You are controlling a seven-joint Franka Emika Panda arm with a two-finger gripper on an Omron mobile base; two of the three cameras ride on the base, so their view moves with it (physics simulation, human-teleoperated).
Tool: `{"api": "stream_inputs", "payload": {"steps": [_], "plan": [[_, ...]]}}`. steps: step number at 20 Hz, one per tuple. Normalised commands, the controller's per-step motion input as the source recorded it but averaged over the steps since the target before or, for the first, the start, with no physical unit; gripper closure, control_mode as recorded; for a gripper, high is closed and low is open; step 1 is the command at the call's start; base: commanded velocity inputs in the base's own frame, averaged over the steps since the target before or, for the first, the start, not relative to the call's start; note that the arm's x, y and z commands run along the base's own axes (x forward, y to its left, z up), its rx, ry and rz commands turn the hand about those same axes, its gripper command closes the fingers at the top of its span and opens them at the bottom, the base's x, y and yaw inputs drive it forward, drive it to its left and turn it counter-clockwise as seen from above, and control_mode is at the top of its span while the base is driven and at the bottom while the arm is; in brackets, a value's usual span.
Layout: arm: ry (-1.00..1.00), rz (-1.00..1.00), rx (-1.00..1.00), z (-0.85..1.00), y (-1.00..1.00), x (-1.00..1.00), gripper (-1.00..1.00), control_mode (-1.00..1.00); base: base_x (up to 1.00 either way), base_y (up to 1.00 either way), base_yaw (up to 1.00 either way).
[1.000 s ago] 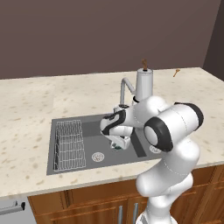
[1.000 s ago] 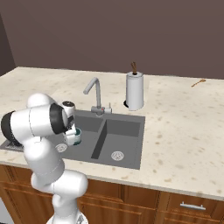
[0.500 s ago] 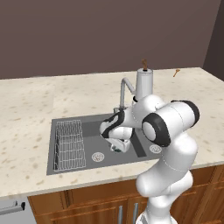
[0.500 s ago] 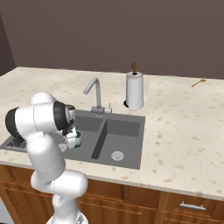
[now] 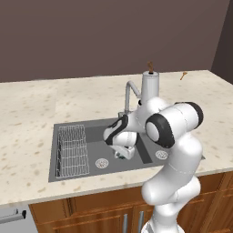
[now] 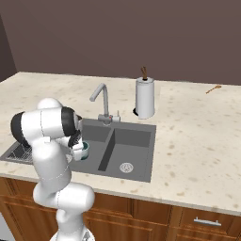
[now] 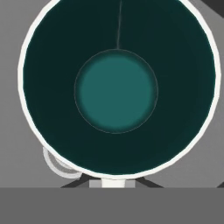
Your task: Pick the mug and place it in the sink. Pick the bowl and place it in the open cabinet and then close the cabinet.
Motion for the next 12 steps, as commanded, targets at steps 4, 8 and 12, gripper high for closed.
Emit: {"api": "stream_inputs", "payload": {"steps": [4, 8, 12], "plan": [[0.00, -0.01, 0.00, -0.22, 0.00, 0.15, 1.00, -1.00, 0.00, 0.00, 0.00], [0.00, -0.01, 0.00, -0.19, 0.00, 0.23, 1.00, -1.00, 0.00, 0.00, 0.00], [0.00, -0.02, 0.00, -0.16, 0.00, 0.24, 1.00, -1.00, 0.00, 0.00, 0.00]]}}
